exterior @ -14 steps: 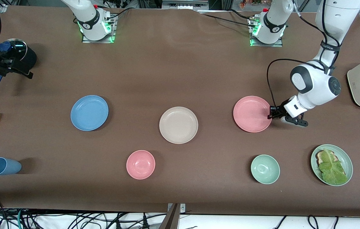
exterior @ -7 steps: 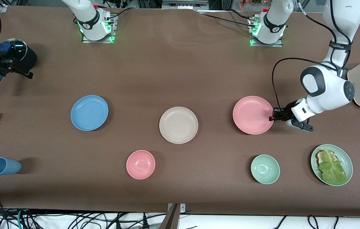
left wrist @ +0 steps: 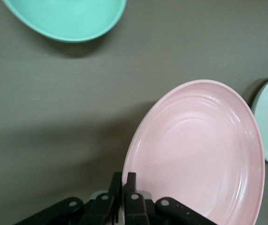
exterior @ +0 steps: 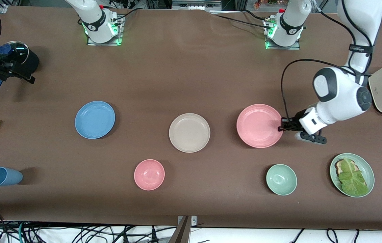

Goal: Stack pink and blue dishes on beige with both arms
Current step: 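Lift the pink plate with the left gripper over the beige plate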

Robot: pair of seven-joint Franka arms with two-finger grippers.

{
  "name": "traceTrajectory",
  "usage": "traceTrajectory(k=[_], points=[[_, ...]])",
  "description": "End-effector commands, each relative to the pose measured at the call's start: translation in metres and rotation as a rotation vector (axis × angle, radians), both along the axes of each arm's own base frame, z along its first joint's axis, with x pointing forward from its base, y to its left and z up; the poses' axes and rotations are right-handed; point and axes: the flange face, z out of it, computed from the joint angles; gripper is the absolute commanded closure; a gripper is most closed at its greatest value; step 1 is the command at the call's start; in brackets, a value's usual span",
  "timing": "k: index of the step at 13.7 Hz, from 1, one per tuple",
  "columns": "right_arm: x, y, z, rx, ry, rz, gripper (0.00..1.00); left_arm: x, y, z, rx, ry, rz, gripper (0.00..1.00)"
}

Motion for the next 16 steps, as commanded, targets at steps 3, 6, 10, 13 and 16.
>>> traceTrajectory(k=[3,6,10,13,16], points=[[-0.005,-0.002,0.008,0.006,0.0,0.009,0.0,0.002,-0.076,0.017,0.012,0.041,0.069,1.0],[-0.006,-0.002,0.007,0.007,0.006,0.009,0.0,-0.002,-0.133,0.011,0.048,0.067,0.101,1.0],[-0.006,-0.003,0.008,0.007,0.006,0.007,0.0,-0.01,-0.201,-0.016,0.07,0.072,0.164,1.0],[-0.006,-0.003,0.008,0.009,0.006,0.007,0.0,-0.026,-0.24,-0.039,0.077,0.063,0.195,1.0],[-0.007,-0.003,0.007,0.009,0.015,0.006,0.0,-0.038,-0.27,-0.056,0.081,0.06,0.227,1.0]])
